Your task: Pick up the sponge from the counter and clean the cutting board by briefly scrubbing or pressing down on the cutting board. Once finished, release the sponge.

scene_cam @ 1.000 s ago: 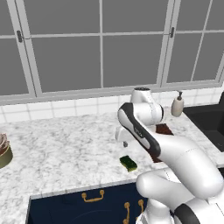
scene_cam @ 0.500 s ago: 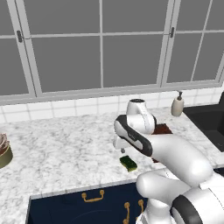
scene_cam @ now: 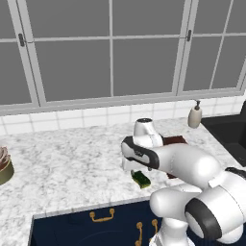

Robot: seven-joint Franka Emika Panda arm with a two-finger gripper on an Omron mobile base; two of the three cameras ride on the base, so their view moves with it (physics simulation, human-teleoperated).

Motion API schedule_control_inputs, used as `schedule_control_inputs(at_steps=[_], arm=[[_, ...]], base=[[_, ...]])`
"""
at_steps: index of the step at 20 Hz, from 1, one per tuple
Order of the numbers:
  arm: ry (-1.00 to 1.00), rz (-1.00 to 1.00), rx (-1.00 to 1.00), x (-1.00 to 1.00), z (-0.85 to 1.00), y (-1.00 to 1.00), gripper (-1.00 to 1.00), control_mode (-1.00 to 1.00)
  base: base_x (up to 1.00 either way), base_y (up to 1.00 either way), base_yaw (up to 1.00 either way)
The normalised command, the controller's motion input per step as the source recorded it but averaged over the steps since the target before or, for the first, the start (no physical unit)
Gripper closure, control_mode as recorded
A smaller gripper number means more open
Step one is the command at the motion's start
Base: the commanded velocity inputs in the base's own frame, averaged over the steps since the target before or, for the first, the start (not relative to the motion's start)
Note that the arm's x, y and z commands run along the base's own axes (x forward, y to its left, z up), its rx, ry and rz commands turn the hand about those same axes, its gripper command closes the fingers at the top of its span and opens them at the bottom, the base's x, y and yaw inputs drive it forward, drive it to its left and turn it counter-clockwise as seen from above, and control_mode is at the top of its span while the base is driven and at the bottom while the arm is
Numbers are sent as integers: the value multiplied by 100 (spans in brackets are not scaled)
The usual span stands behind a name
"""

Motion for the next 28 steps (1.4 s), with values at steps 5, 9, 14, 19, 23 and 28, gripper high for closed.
schedule_control_inputs(at_steps=[5, 9, 14, 19, 23, 28], arm=[[2, 3, 0, -24, -10, 0, -100, -100], [3, 3, -2, -5, -30, 1, -100, -100], [1, 1, -5, 0, -38, 6, -100, -100], [0, 0, -7, 0, -43, 15, 100, -100], [0, 0, 0, 0, -3, 1, 100, -100], [0, 0, 3, -8, 5, -11, 100, -100]], base=[[0, 0, 0], [0, 0, 0], [0, 0, 0], [0, 0, 0], [0, 0, 0], [0, 0, 0]])
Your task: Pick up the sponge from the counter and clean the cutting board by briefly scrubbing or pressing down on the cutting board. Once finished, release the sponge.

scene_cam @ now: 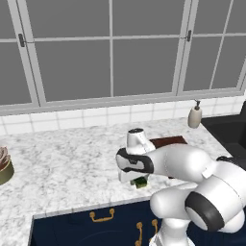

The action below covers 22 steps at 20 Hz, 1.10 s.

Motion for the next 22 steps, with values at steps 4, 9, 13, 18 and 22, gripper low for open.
schedule_control_inputs(at_steps=[4, 9, 13, 18, 22], arm=[[-1, 0, 2, -7, 40, -35, 100, -100], [5, 0, 3, 0, 46, -73, 100, -100], [7, 0, 5, 0, 12, -92, 100, -100], [0, -1, 3, 5, 1, -60, 100, -100], [-5, -2, 1, 11, -8, -37, 100, -100]], base=[[0, 0, 0], [0, 0, 0], [0, 0, 0], [0, 0, 0], [0, 0, 0]])
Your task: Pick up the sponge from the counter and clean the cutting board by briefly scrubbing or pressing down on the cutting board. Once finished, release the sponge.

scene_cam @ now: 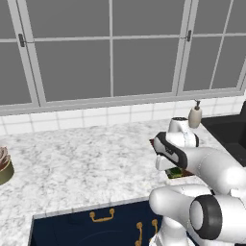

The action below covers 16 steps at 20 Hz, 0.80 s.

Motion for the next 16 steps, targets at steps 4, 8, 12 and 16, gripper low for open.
schedule_control_inputs(at_steps=[4, 8, 12, 16], arm=[[-8, -5, 0, 25, -3, -15, 100, -100], [-1, -1, 0, 30, -4, 0, 100, -100], [-5, -2, 0, 13, -29, 0, 100, -100], [-4, -2, 0, 15, -37, -4, 100, -100]], base=[[0, 0, 0], [0, 0, 0], [0, 0, 0], [0, 0, 0]])
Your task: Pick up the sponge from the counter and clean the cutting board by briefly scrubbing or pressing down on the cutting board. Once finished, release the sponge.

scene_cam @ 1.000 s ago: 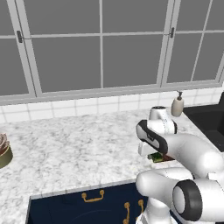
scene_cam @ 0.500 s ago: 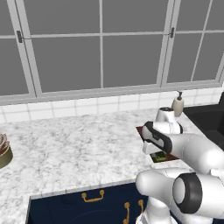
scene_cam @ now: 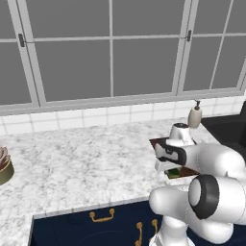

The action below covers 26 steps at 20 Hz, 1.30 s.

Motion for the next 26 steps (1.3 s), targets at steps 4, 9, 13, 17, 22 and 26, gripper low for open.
schedule_control_inputs(at_steps=[4, 9, 13, 17, 22, 26], arm=[[-9, -3, 0, 17, -25, -16, 100, -100], [-9, -5, 0, 23, 0, -10, 100, -100], [-2, -5, 0, 17, 0, -5, 100, -100], [-1, -3, 0, 9, 0, -5, 100, -100], [-2, -3, 0, 9, 0, -11, 100, -100], [-10, -3, 0, 10, 0, -1, 100, -100]], base=[[0, 0, 0], [0, 0, 0], [0, 0, 0], [0, 0, 0], [0, 0, 0], [0, 0, 0]])
